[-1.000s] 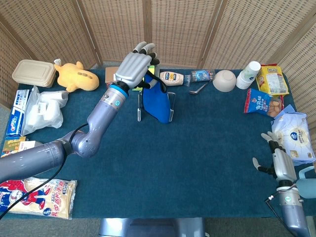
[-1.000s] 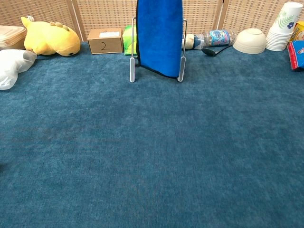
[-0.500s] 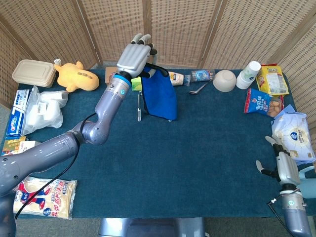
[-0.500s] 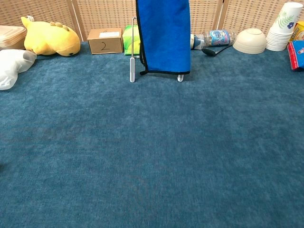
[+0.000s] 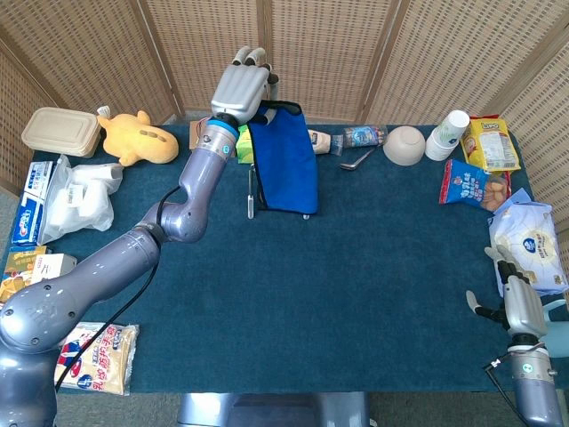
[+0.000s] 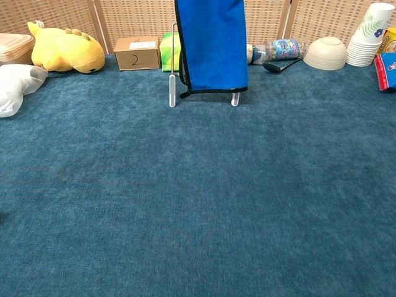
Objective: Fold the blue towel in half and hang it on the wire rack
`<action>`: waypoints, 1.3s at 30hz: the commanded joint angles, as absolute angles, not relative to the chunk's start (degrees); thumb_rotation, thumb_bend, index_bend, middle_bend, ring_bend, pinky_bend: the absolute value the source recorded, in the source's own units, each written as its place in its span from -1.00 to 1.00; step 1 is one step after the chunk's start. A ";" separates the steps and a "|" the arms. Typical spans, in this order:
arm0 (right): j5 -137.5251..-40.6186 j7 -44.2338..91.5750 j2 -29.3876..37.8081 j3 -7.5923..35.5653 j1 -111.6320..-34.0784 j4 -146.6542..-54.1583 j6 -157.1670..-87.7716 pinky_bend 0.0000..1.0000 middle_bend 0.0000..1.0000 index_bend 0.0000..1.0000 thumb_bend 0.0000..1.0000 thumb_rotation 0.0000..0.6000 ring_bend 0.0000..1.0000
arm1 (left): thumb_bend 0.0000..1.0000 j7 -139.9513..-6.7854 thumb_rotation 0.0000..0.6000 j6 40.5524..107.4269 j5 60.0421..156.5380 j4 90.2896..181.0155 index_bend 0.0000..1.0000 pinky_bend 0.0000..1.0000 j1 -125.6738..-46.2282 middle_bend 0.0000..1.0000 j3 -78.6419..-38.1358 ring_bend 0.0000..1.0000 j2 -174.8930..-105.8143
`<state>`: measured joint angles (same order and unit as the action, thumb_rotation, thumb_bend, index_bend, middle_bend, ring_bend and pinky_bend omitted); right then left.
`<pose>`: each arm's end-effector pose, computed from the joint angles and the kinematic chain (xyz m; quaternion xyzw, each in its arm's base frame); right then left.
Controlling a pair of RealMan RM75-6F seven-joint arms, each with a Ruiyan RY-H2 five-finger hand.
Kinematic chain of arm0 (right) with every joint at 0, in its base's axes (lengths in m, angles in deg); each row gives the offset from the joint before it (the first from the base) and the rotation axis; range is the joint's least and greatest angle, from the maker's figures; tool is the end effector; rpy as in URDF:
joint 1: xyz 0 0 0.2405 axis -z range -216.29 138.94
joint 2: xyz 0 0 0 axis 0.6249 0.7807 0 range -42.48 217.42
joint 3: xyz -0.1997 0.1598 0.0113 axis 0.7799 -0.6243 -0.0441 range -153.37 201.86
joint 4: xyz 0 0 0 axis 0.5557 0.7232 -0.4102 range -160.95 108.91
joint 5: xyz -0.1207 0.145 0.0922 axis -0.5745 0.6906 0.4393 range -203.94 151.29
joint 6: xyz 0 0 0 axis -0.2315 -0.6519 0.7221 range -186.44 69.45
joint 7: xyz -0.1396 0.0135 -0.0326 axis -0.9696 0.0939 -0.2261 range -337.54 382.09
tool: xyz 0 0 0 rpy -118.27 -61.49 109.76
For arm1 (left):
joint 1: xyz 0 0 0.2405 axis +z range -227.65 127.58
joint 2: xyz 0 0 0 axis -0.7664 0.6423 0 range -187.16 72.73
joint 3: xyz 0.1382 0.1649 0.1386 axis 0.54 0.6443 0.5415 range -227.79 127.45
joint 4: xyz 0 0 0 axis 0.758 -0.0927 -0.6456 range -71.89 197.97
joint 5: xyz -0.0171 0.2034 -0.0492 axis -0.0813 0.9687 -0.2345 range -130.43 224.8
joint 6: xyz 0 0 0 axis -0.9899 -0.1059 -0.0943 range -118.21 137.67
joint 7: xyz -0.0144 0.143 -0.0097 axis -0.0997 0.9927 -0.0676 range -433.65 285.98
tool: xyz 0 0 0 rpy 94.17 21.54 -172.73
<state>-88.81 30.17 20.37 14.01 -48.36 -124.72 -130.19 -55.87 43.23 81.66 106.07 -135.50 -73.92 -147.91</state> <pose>-0.3168 -0.2223 0.1318 0.4359 -0.5803 0.4093 0.5529 0.0696 0.5474 0.0897 -0.6681 -0.3232 -0.4639 0.4837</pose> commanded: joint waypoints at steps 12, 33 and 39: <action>-87.78 28.77 20.47 13.49 -48.18 -125.33 -130.20 -1.00 -0.95 -0.77 -0.33 1.00 -1.00 | 0.07 -56.17 1.00 36.90 85.29 88.31 0.53 -1.00 -138.47 -0.28 -72.52 -0.78 -157.60; -87.05 25.80 20.71 12.59 -48.33 -127.92 -131.24 -1.00 -0.95 -0.77 -0.33 1.00 -1.00 | -0.78 -51.42 1.00 31.43 92.10 70.13 -0.78 -1.00 -142.12 -1.00 -73.29 -1.00 -168.69; -86.89 25.63 21.21 12.69 -47.70 -128.29 -131.91 -1.00 -0.95 -0.77 -0.33 1.00 -1.00 | -0.83 -53.31 1.00 33.50 92.40 71.62 -0.85 -1.00 -142.21 -1.00 -75.45 -1.00 -168.57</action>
<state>-86.89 25.63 21.22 12.69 -47.71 -128.28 -131.90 -52.63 33.02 92.34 71.09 -142.30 -74.86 -168.70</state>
